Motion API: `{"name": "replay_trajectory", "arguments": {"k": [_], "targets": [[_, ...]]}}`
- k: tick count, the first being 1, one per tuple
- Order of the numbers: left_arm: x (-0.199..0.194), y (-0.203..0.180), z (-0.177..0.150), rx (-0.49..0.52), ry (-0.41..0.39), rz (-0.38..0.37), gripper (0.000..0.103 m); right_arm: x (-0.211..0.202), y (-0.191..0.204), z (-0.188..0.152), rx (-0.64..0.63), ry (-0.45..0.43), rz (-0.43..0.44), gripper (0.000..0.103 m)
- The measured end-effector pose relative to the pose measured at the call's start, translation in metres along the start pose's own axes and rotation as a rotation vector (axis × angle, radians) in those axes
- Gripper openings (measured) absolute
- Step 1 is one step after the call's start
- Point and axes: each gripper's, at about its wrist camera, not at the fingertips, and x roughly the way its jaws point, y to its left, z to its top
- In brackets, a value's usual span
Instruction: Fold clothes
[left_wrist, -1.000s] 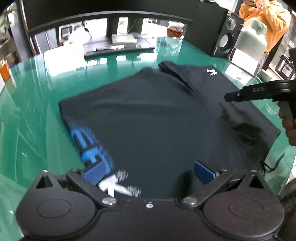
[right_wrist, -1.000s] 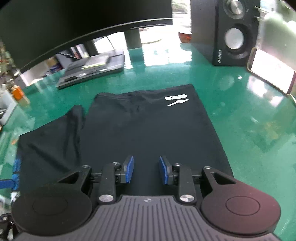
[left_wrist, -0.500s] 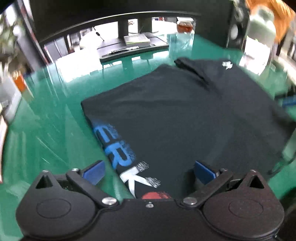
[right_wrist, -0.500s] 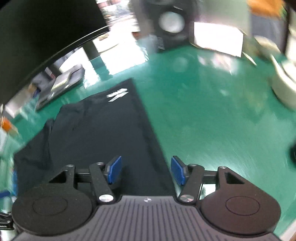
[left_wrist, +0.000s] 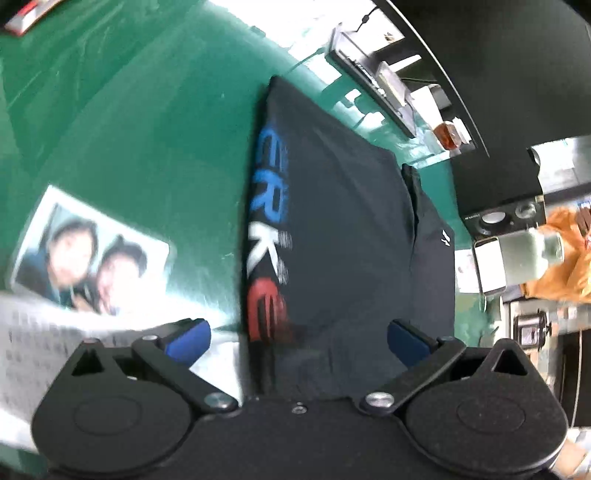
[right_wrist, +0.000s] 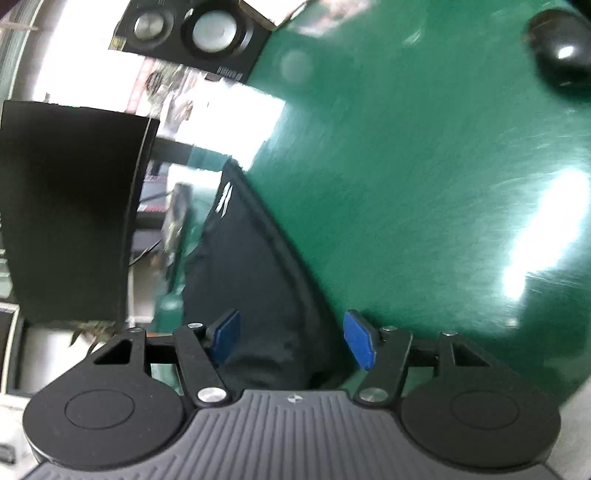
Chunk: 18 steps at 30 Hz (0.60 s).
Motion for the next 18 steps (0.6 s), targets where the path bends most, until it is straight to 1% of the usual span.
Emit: {"name": "replay_trajectory", "arguments": {"k": [1, 4, 6, 10, 13, 14, 15, 17, 18], "targets": [[0.001, -0.003, -0.007, -0.028, -0.001, 0.004, 0.102, 0.006, 0.001, 0.004, -0.013, 0.04, 0.013, 0.063], [0.009, -0.005, -0.021, -0.103, 0.003, -0.022, 0.102, 0.012, 0.005, 0.013, -0.031, 0.094, 0.02, 0.063], [0.012, -0.009, -0.027, -0.131, -0.011, -0.025, 0.102, 0.013, 0.007, 0.015, -0.046, 0.114, 0.024, 0.063], [0.012, -0.008, -0.037, -0.22, -0.06, -0.024, 0.102, 0.014, 0.011, 0.014, -0.082, 0.142, 0.033, 0.064], [0.01, -0.005, -0.041, -0.258, -0.092, -0.025, 0.102, 0.014, 0.012, 0.013, -0.1, 0.142, 0.039, 0.063], [0.01, -0.007, -0.041, -0.26, -0.103, -0.015, 0.1, 0.014, 0.012, 0.013, -0.106, 0.141, 0.041, 0.063], [0.01, -0.009, -0.041, -0.249, -0.11, -0.002, 0.096, 0.013, 0.012, 0.013, -0.119, 0.143, 0.036, 0.06], [0.011, -0.012, -0.041, -0.228, -0.111, 0.013, 0.065, 0.012, 0.014, 0.013, -0.151, 0.148, 0.015, 0.05], [0.013, -0.012, -0.04, -0.221, -0.103, 0.018, 0.063, 0.011, 0.014, 0.013, -0.161, 0.15, 0.001, 0.042]]}}
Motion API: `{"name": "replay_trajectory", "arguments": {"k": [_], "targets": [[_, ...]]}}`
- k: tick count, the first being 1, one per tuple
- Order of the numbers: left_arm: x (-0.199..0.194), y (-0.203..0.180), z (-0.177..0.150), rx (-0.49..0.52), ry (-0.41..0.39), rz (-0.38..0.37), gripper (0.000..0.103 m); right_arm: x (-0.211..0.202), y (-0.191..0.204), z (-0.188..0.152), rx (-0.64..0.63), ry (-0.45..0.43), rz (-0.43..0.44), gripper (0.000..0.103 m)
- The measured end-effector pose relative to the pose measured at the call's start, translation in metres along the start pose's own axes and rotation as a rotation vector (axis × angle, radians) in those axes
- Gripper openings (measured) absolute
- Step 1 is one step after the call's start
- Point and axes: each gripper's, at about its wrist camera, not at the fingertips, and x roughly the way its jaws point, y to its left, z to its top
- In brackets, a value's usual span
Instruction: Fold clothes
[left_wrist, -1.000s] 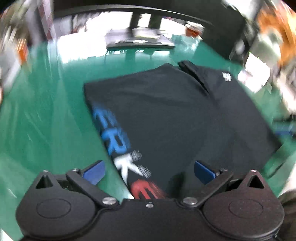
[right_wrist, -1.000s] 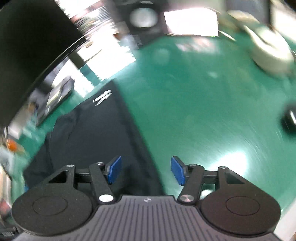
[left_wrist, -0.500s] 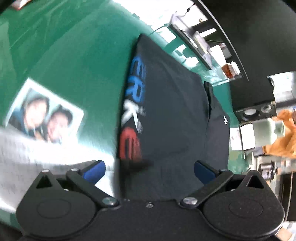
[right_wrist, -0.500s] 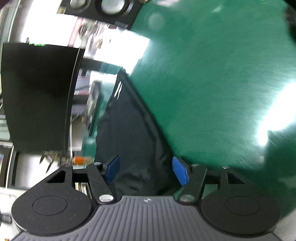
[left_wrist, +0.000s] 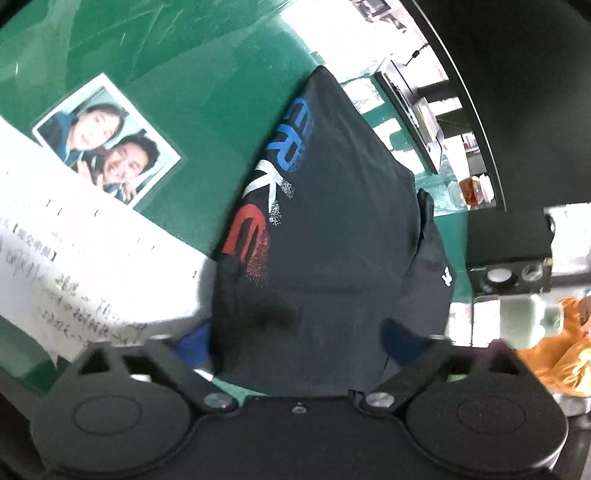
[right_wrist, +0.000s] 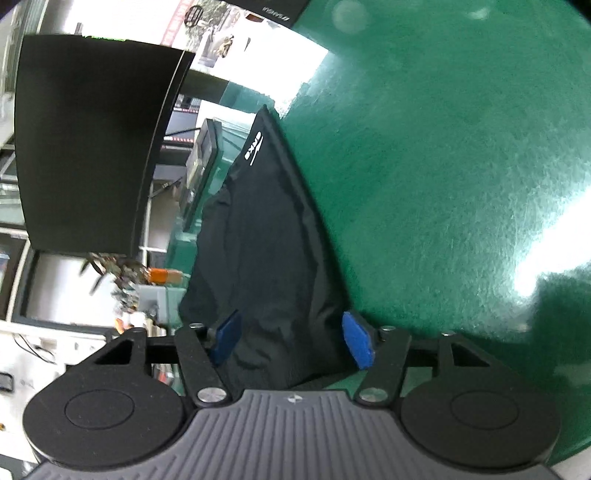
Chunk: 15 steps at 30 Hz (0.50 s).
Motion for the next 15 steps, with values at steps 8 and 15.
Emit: {"name": "replay_trajectory", "arguments": {"k": [8, 15], "targets": [[0.002, -0.004, -0.001, 0.022, 0.023, -0.001, 0.082, -0.002, -0.003, -0.004, 0.017, -0.01, 0.012, 0.055], [0.008, 0.001, 0.003, 0.066, 0.041, 0.074, 0.008, -0.001, 0.016, -0.017, -0.17, -0.052, -0.155, 0.012]]}}
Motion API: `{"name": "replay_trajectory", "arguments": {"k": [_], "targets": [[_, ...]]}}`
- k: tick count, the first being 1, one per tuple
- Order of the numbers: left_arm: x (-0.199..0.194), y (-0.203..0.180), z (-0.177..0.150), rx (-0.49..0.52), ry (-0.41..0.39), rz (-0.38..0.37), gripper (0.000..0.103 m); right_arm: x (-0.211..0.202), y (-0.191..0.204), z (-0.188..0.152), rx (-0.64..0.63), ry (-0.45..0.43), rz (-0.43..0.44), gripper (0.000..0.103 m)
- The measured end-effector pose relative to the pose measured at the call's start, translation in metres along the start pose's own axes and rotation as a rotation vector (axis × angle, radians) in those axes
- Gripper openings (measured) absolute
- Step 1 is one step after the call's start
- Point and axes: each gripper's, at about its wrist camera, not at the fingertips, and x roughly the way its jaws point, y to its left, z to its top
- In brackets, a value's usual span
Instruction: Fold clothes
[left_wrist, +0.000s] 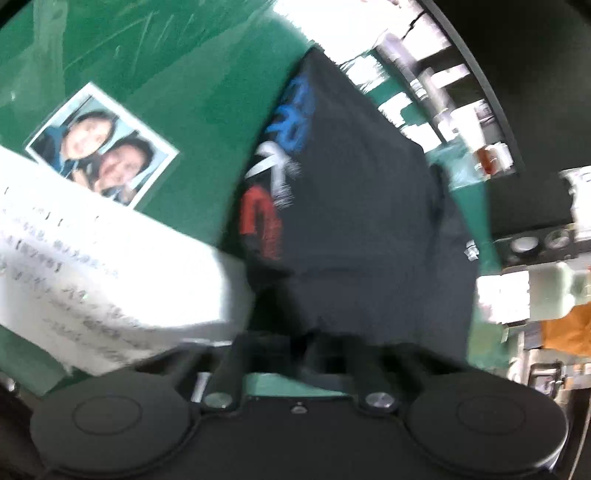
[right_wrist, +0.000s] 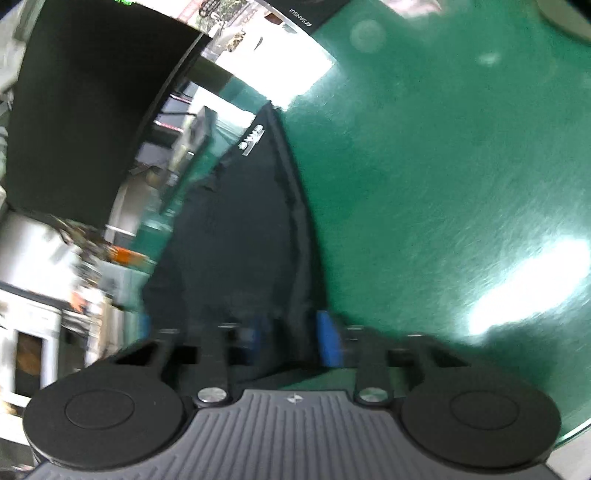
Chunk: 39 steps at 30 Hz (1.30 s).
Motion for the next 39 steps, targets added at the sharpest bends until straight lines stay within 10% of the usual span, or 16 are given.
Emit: {"name": "replay_trajectory", "arguments": {"k": [12, 17, 20, 25, 32, 39], "targets": [[-0.005, 0.004, 0.005, 0.062, 0.018, -0.005, 0.011, -0.003, 0.005, -0.003, -0.068, -0.011, -0.058, 0.007], [-0.033, 0.011, 0.008, 0.079, -0.047, 0.033, 0.063, -0.007, -0.001, 0.0, -0.038, 0.012, -0.045, 0.018], [-0.058, 0.012, 0.016, 0.119, -0.142, 0.084, 0.064, -0.019, 0.006, 0.004, -0.097, -0.039, -0.128, 0.028], [-0.05, -0.042, 0.024, 0.509, -0.23, 0.172, 0.066, -0.009, 0.046, 0.017, -0.338, -0.113, -0.195, 0.028], [-0.01, -0.066, 0.005, 0.607, -0.053, -0.071, 0.066, 0.054, 0.115, 0.05, -0.454, -0.065, -0.024, 0.028], [0.001, -0.03, 0.01, 0.483, 0.005, -0.11, 0.069, 0.142, 0.197, 0.107, -0.594, 0.069, 0.075, 0.031]]}}
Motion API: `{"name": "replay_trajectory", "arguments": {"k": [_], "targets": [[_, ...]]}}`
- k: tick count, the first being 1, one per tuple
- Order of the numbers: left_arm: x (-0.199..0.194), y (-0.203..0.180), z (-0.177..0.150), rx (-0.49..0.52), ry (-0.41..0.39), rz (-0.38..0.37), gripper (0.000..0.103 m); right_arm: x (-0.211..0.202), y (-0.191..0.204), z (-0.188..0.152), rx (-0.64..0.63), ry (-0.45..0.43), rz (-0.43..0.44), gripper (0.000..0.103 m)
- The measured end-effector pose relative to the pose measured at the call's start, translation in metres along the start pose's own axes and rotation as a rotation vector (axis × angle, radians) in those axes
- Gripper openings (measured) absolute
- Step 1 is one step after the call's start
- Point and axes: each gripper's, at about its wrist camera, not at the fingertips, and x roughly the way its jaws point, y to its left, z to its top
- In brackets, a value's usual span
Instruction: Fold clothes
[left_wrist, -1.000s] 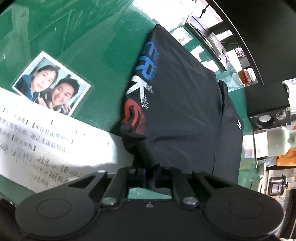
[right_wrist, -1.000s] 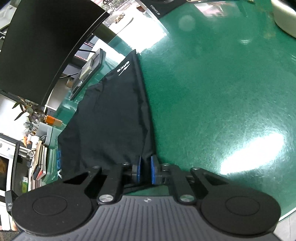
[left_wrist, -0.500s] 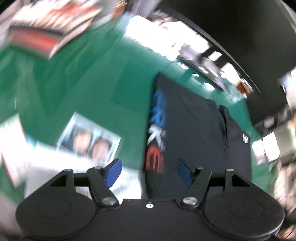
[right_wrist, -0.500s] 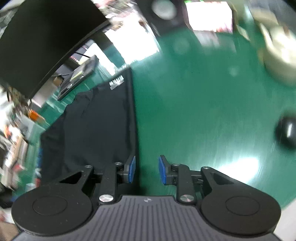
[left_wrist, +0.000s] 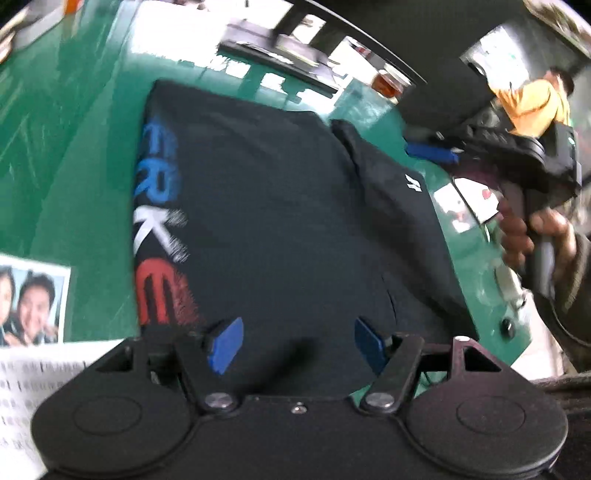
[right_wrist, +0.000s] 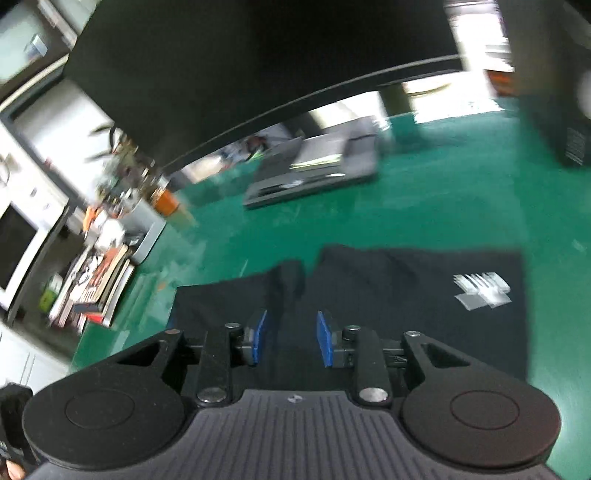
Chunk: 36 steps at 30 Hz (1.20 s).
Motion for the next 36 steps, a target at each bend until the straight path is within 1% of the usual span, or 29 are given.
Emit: {"name": "replay_trajectory", "arguments": {"k": [2, 5, 7, 9, 10, 11, 13, 14, 16, 18, 19, 20, 21, 22, 23, 24, 25, 26, 27, 28, 29, 30, 31, 32, 33, 34, 35, 36], "targets": [[-0.003, 0.009, -0.002, -0.044, -0.017, -0.032, 0.071, 0.025, 0.006, 0.02, -0.042, 0.028, 0.011, 0.032], [-0.007, 0.02, -0.005, -0.113, -0.037, -0.07, 0.073, 0.063, 0.012, 0.04, -0.115, 0.077, -0.013, 0.032], [-0.007, 0.02, -0.006, -0.127, -0.039, -0.073, 0.074, 0.09, 0.015, 0.047, -0.178, 0.123, -0.037, 0.032], [-0.007, 0.015, -0.005, -0.129, -0.036, -0.069, 0.075, 0.101, 0.016, 0.046, -0.218, 0.155, -0.054, 0.032], [-0.007, 0.014, -0.004, -0.131, -0.034, -0.068, 0.076, 0.109, 0.017, 0.044, -0.253, 0.181, -0.072, 0.028], [-0.008, 0.013, -0.004, -0.135, -0.032, -0.068, 0.076, 0.112, 0.019, 0.04, -0.281, 0.186, -0.073, 0.02], [-0.009, 0.011, -0.004, -0.137, -0.031, -0.065, 0.076, 0.115, 0.021, 0.032, -0.325, 0.177, -0.071, 0.011], [-0.008, 0.01, -0.004, -0.136, -0.033, -0.061, 0.076, 0.116, 0.023, 0.029, -0.341, 0.164, -0.072, 0.01], [-0.006, 0.007, -0.004, -0.127, -0.033, -0.056, 0.076, 0.116, 0.022, 0.029, -0.331, 0.138, -0.092, 0.009], [-0.005, 0.002, 0.001, -0.117, -0.023, -0.021, 0.076, 0.118, 0.02, 0.03, -0.308, 0.107, -0.114, 0.011], [-0.005, -0.001, 0.004, -0.112, -0.017, -0.002, 0.078, 0.117, 0.019, 0.03, -0.3, 0.106, -0.107, 0.023], [-0.007, -0.005, 0.009, -0.09, -0.029, 0.019, 0.079, 0.116, 0.018, 0.031, -0.29, 0.11, -0.097, 0.033], [-0.01, -0.009, 0.014, -0.061, -0.049, 0.041, 0.079, 0.109, 0.016, 0.033, -0.258, 0.11, -0.074, 0.053], [-0.013, -0.013, 0.02, -0.032, -0.068, 0.064, 0.082, 0.095, 0.012, 0.034, -0.214, 0.068, -0.049, 0.057], [-0.015, -0.017, 0.029, -0.002, -0.106, 0.097, 0.088, 0.077, 0.008, 0.033, -0.191, -0.009, -0.053, 0.057], [-0.018, -0.02, 0.039, 0.029, -0.15, 0.134, 0.093, 0.065, 0.005, 0.031, -0.189, -0.049, -0.085, 0.057], [-0.021, -0.024, 0.049, 0.06, -0.194, 0.171, 0.1, 0.054, 0.002, 0.029, -0.189, -0.081, -0.121, 0.056], [-0.019, -0.029, 0.062, 0.112, -0.246, 0.253, 0.102, 0.046, -0.001, 0.025, -0.191, -0.102, -0.159, 0.056], [-0.017, -0.032, 0.067, 0.133, -0.262, 0.285, 0.102, 0.039, -0.005, 0.02, -0.191, -0.111, -0.205, 0.055], [-0.007, -0.036, 0.08, 0.188, -0.275, 0.35, 0.101, 0.032, -0.012, 0.011, -0.185, -0.103, -0.27, 0.053], [0.003, -0.038, 0.089, 0.225, -0.277, 0.387, 0.1, 0.03, -0.017, 0.005, -0.177, -0.097, -0.304, 0.052], [0.012, -0.038, 0.096, 0.25, -0.273, 0.408, 0.099, 0.029, -0.021, -0.002, -0.17, -0.092, -0.33, 0.049], [0.021, -0.038, 0.103, 0.274, -0.269, 0.428, 0.095, 0.027, -0.025, -0.008, -0.162, -0.087, -0.357, 0.044], [0.03, -0.038, 0.11, 0.299, -0.264, 0.449, 0.084, 0.026, -0.026, -0.012, -0.161, -0.088, -0.377, 0.04], [0.039, -0.038, 0.117, 0.323, -0.26, 0.47, 0.078, 0.025, -0.028, -0.02, -0.162, -0.098, -0.417, 0.031], [0.048, -0.034, 0.122, 0.321, -0.243, 0.489, 0.07, 0.025, -0.029, -0.024, -0.157, -0.101, -0.429, 0.02], [0.057, -0.03, 0.127, 0.309, -0.221, 0.507, 0.067, 0.025, -0.03, -0.026, -0.149, -0.101, -0.434, 0.017], [0.061, -0.027, 0.128, 0.3, -0.211, 0.512, 0.066, 0.026, -0.032, -0.03, -0.138, -0.1, -0.46, 0.017]]}}
